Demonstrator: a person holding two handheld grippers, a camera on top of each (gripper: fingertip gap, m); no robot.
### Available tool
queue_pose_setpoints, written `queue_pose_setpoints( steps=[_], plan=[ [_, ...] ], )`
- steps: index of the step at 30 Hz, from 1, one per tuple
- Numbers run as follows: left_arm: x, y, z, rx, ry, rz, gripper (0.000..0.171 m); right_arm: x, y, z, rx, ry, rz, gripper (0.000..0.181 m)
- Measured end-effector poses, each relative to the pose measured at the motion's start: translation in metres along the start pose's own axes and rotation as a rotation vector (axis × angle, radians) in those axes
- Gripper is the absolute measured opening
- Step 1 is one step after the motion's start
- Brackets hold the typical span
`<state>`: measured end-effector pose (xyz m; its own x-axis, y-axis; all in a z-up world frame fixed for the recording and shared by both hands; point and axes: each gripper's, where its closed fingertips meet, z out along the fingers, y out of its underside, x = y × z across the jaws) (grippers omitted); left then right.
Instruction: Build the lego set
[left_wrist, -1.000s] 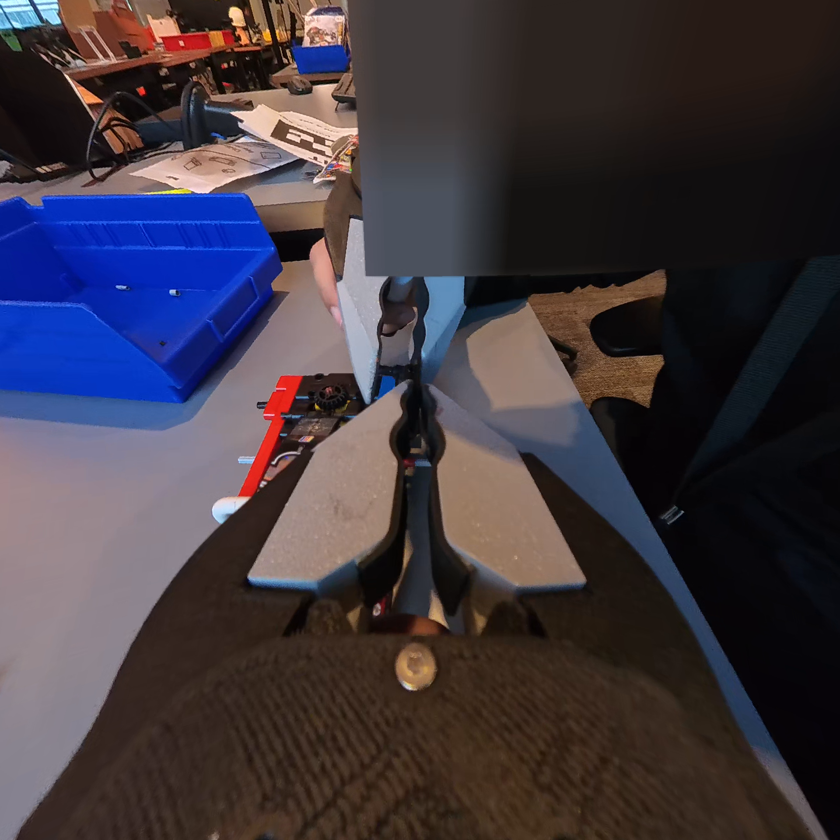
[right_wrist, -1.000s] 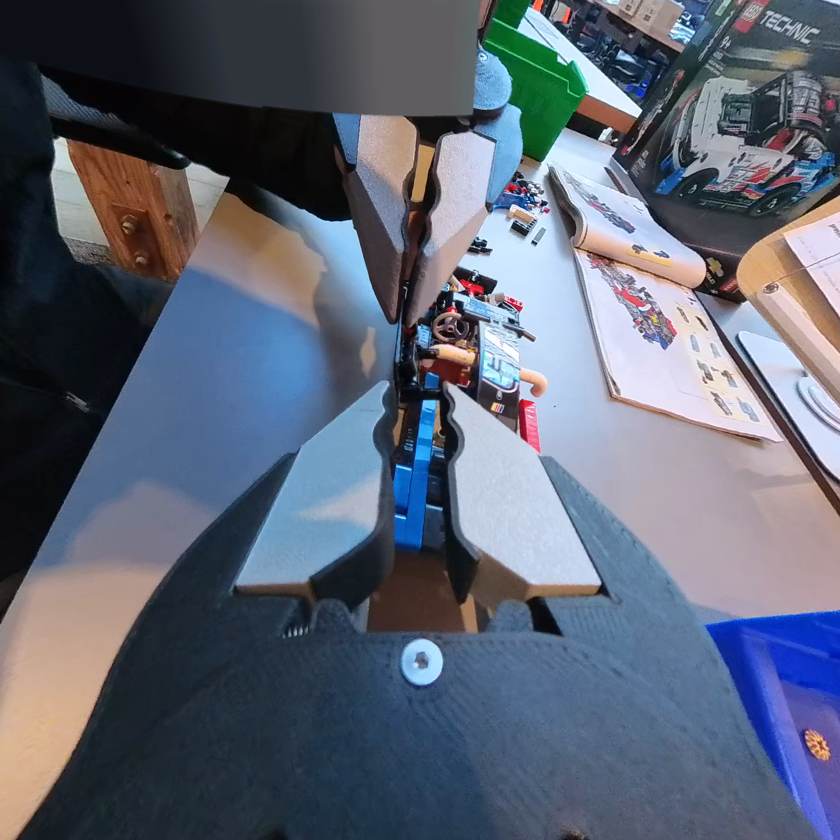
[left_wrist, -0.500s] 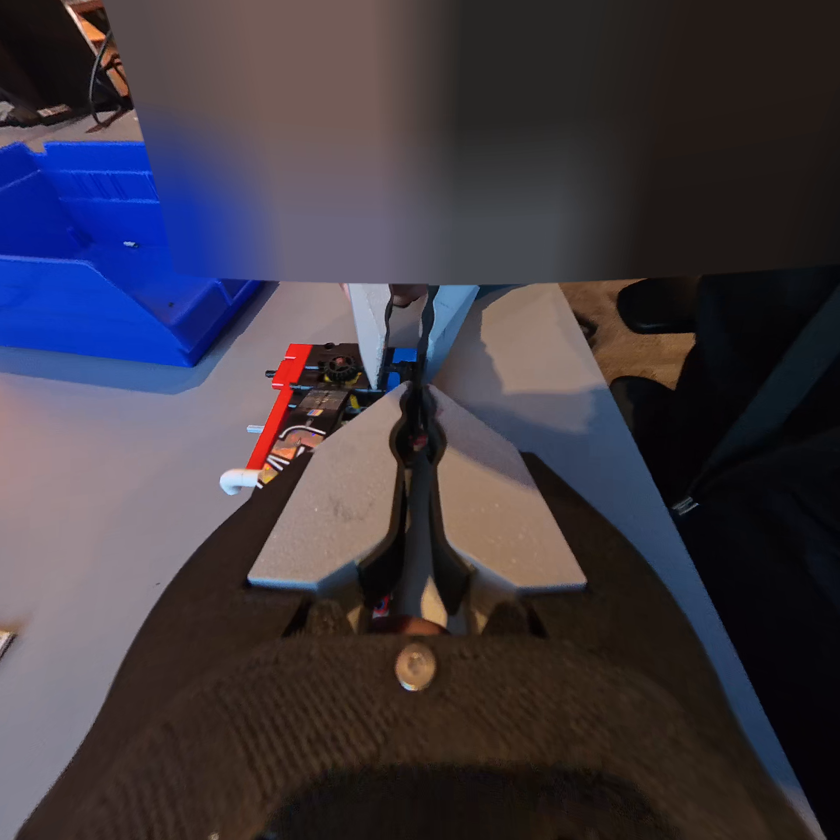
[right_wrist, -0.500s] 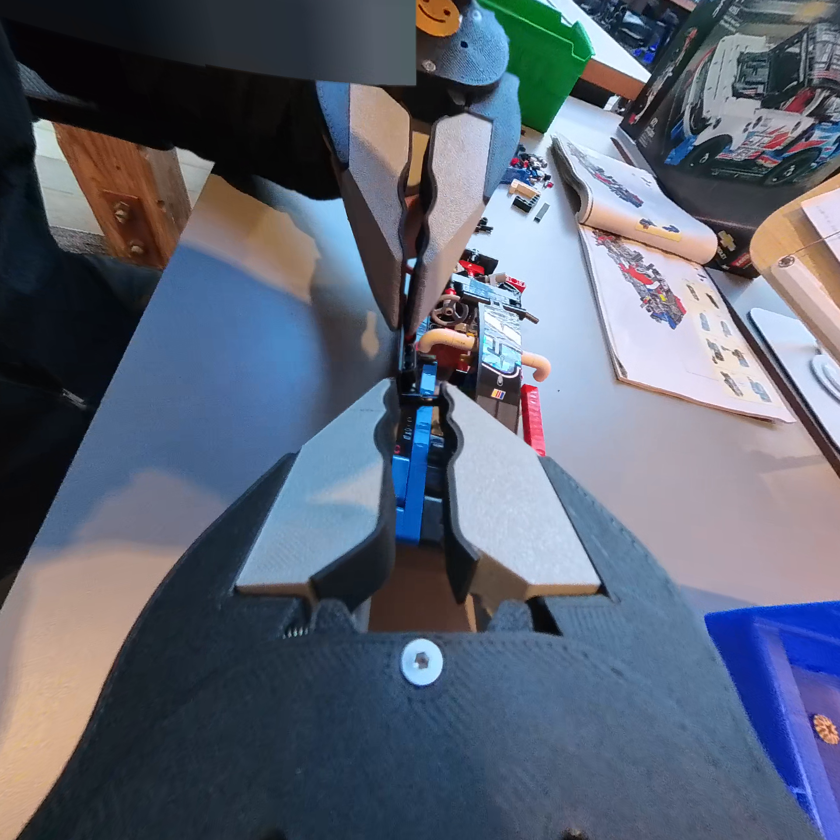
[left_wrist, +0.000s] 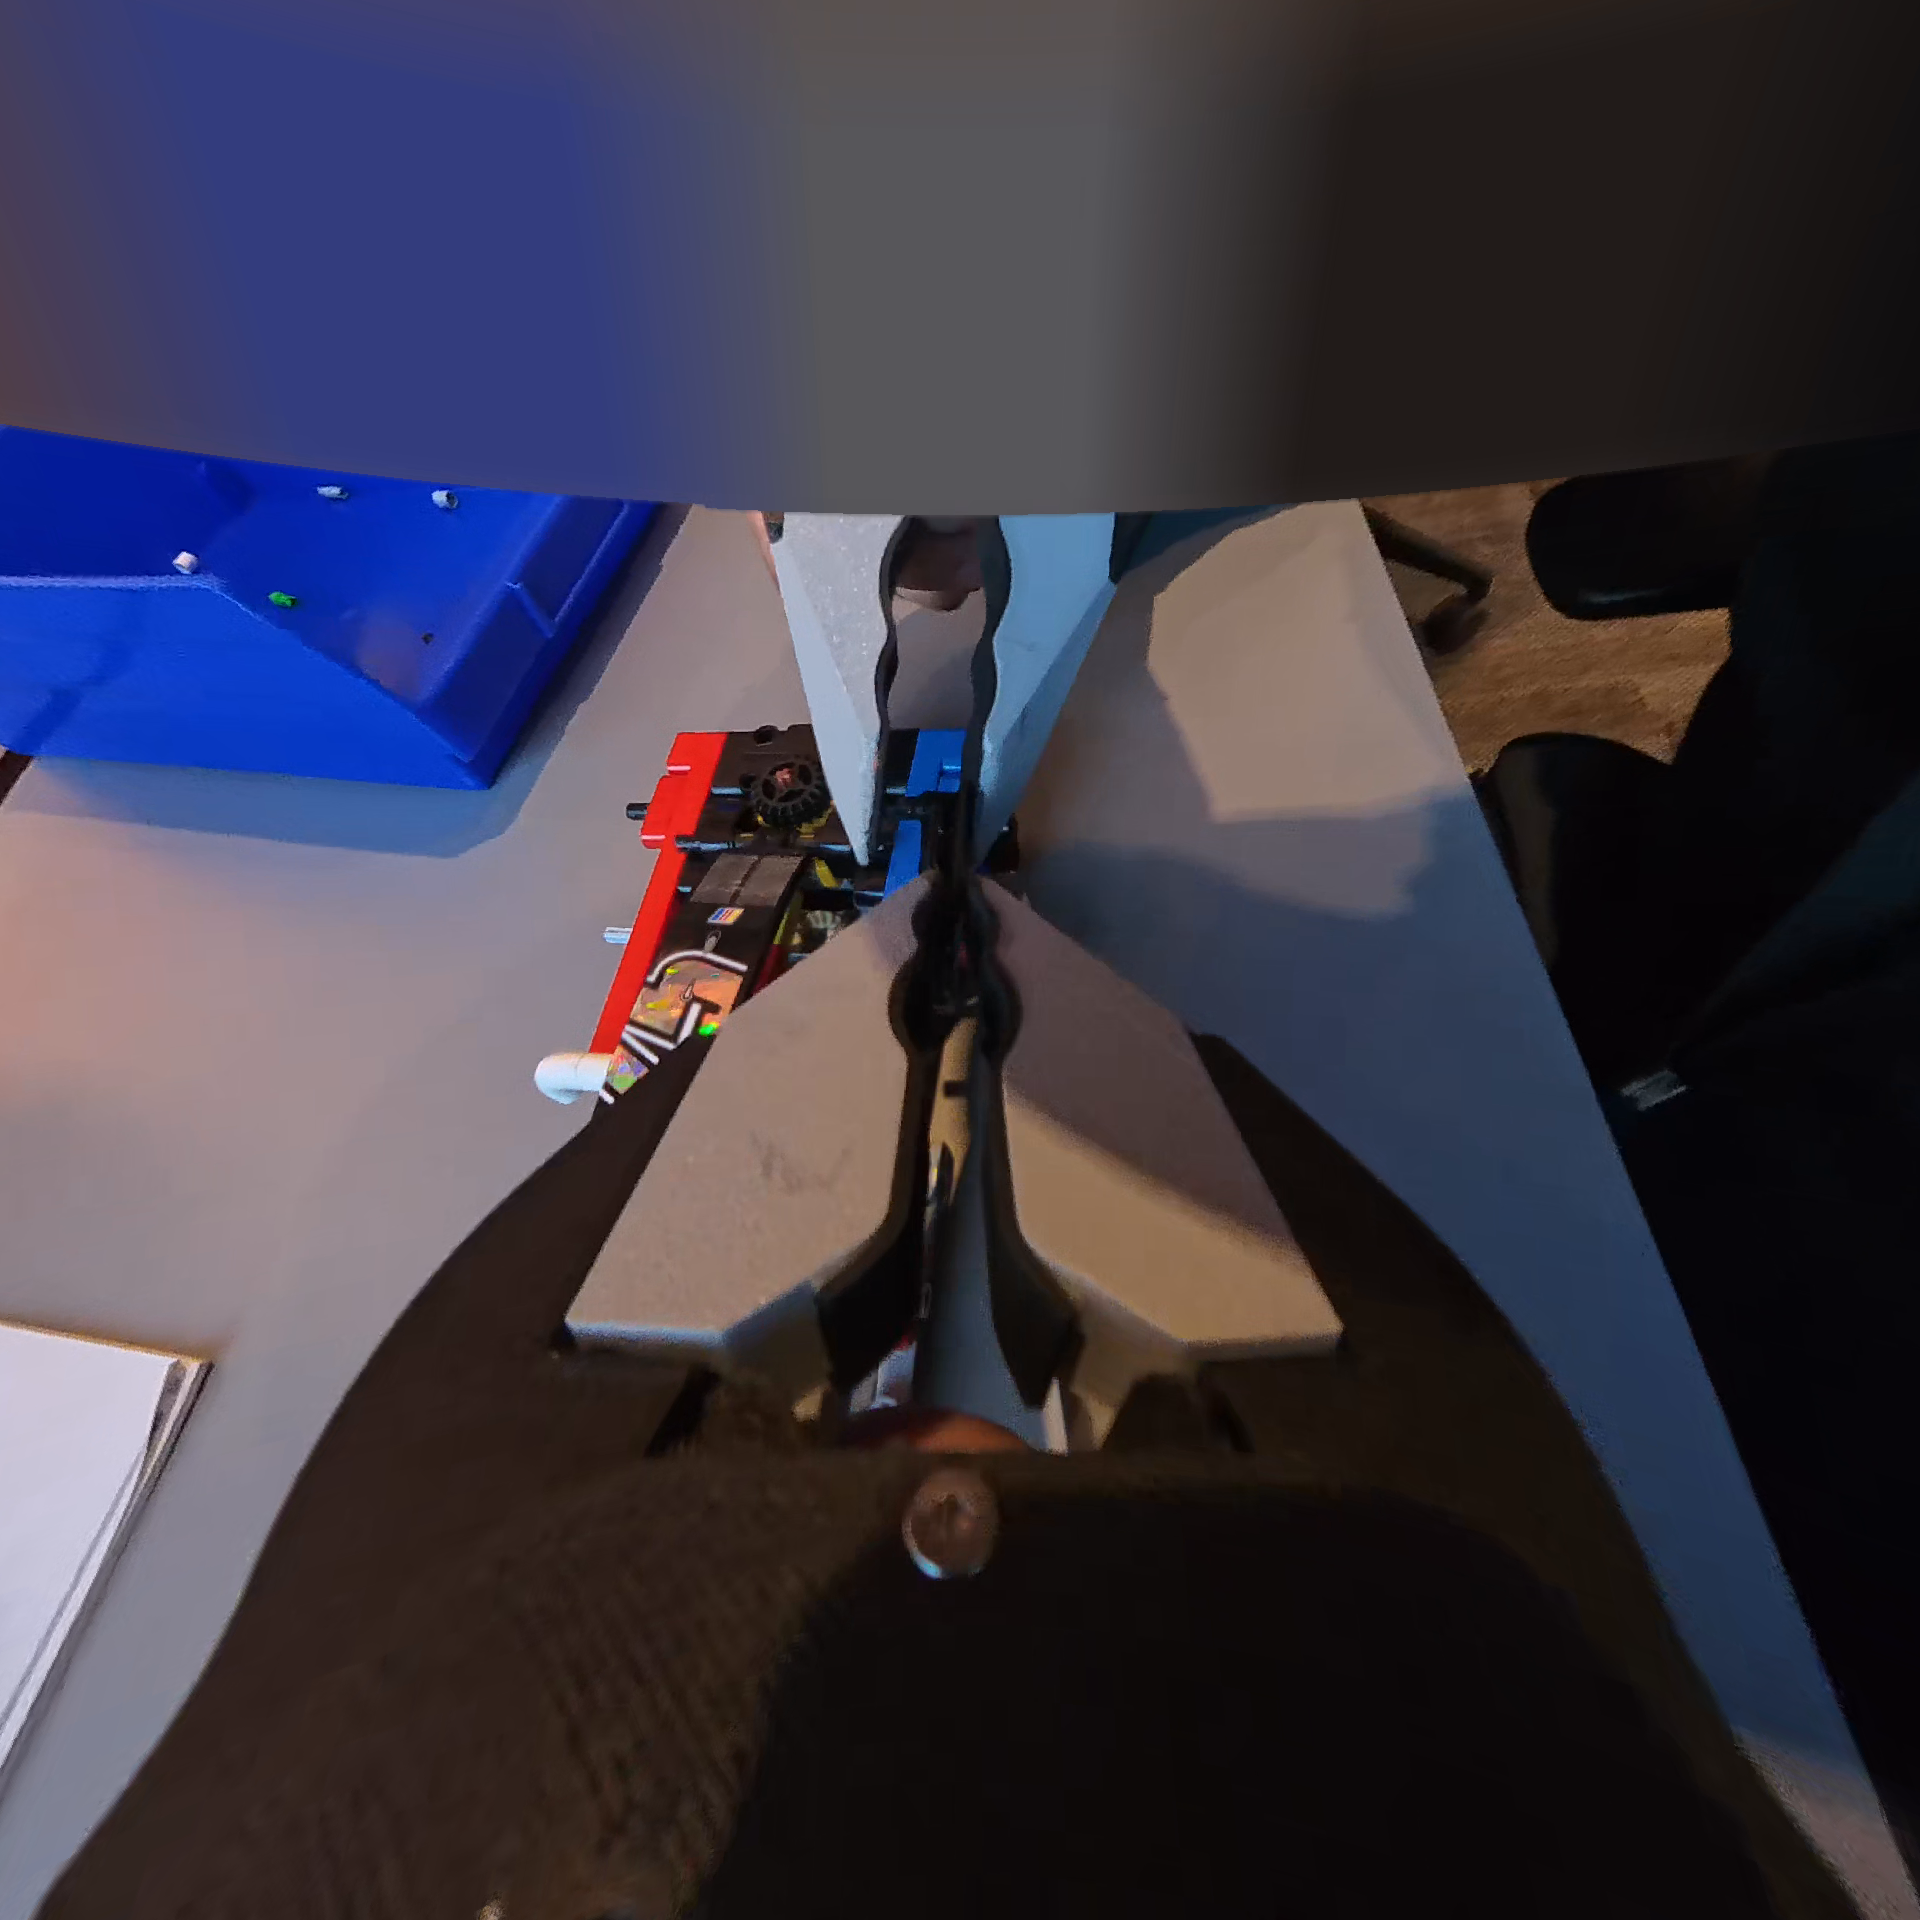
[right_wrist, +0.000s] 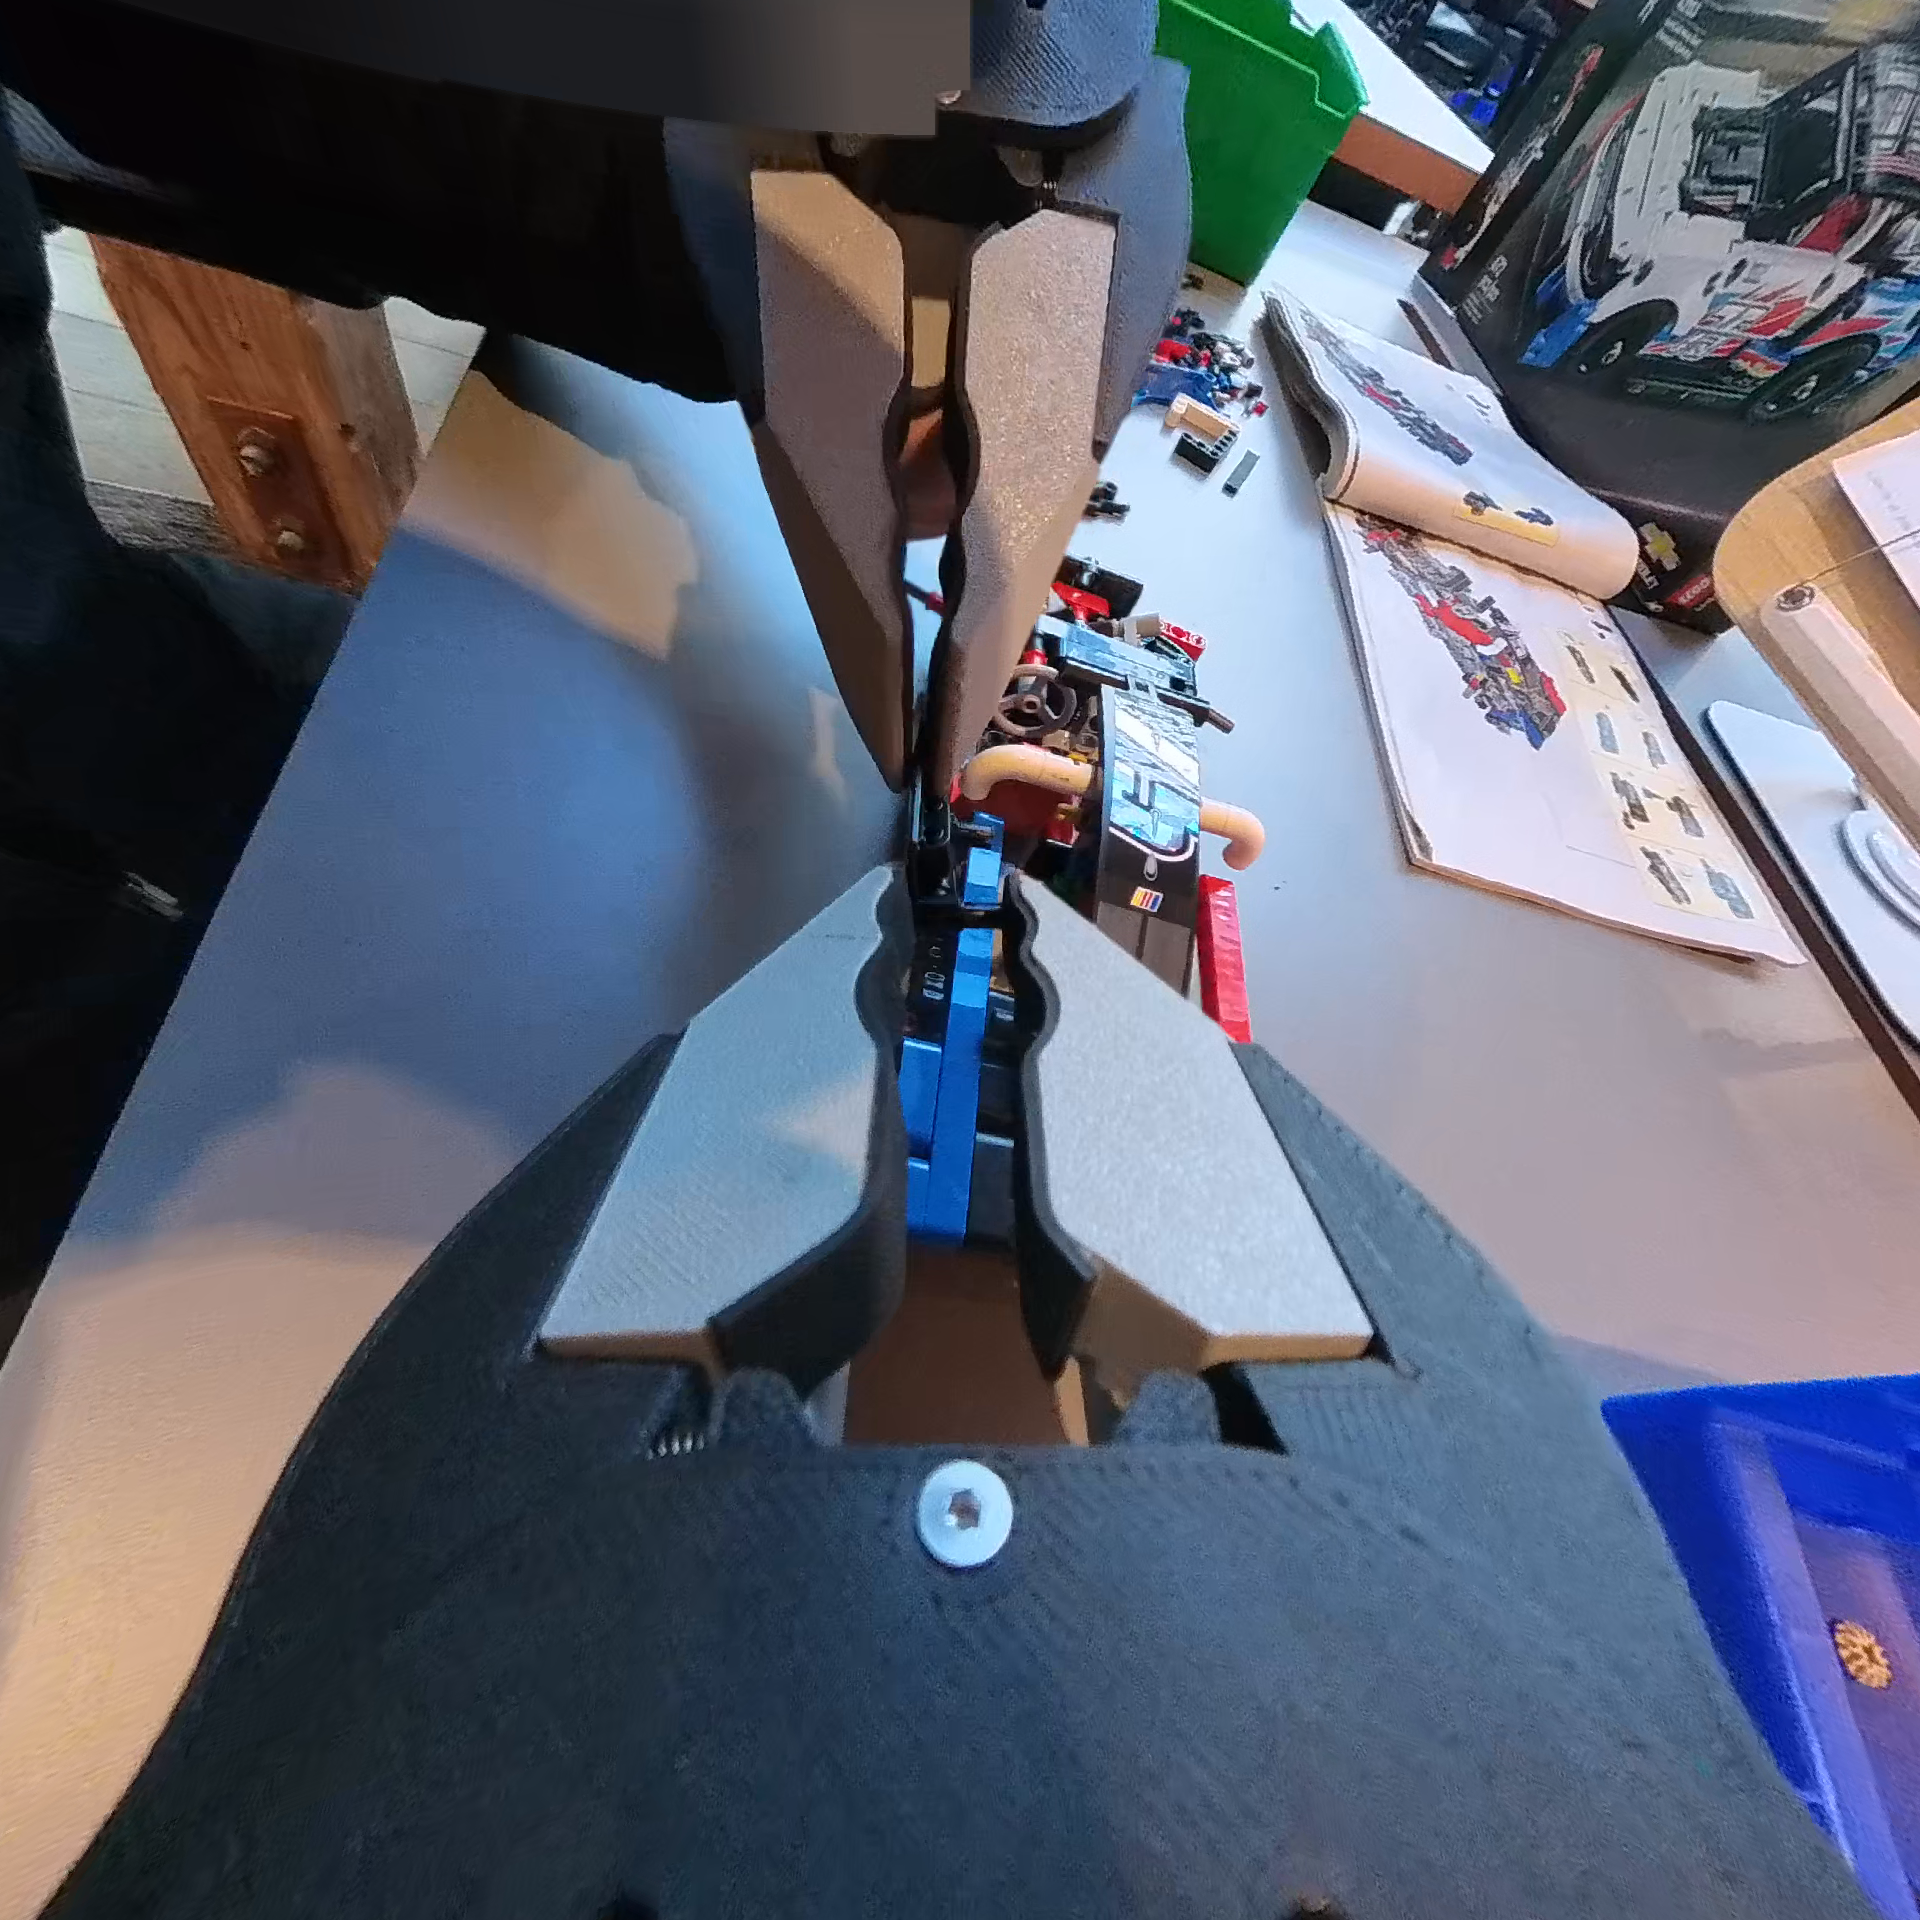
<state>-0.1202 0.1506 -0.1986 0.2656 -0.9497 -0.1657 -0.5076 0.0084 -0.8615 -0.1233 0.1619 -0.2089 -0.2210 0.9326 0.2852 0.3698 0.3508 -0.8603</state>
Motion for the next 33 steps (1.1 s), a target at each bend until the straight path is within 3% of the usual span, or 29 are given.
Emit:
queue_pose_setpoints(
  steps=[7, 11, 14, 18, 23, 33],
  plan=[
    [0.003, 0.000, 0.003, -0.026, 0.049, -0.042, 0.000, -0.005, 0.002, -0.002, 0.002, -0.042, 0.014, 0.016],
    [-0.002, 0.002, 0.007, -0.069, 0.077, -0.070, 0.000, 0.004, -0.003, -0.012, 0.031, 0.002, 0.008, 0.051],
    [0.008, 0.002, 0.010, -0.094, 0.151, -0.084, 0.000, 0.018, -0.004, -0.017, 0.060, 0.030, 0.112, 0.081],
    [0.010, 0.010, 0.015, -0.130, 0.160, -0.057, 0.000, 0.021, 0.015, -0.006, -0.027, 0.030, 0.182, 0.097],
    [0.007, 0.020, 0.016, -0.164, 0.156, -0.060, 0.000, 0.018, 0.034, 0.009, -0.131, 0.044, 0.180, 0.103],
    [0.006, 0.020, 0.019, -0.149, 0.189, -0.074, 0.000, 0.023, 0.042, 0.012, -0.156, 0.052, 0.210, 0.097]
  ],
)
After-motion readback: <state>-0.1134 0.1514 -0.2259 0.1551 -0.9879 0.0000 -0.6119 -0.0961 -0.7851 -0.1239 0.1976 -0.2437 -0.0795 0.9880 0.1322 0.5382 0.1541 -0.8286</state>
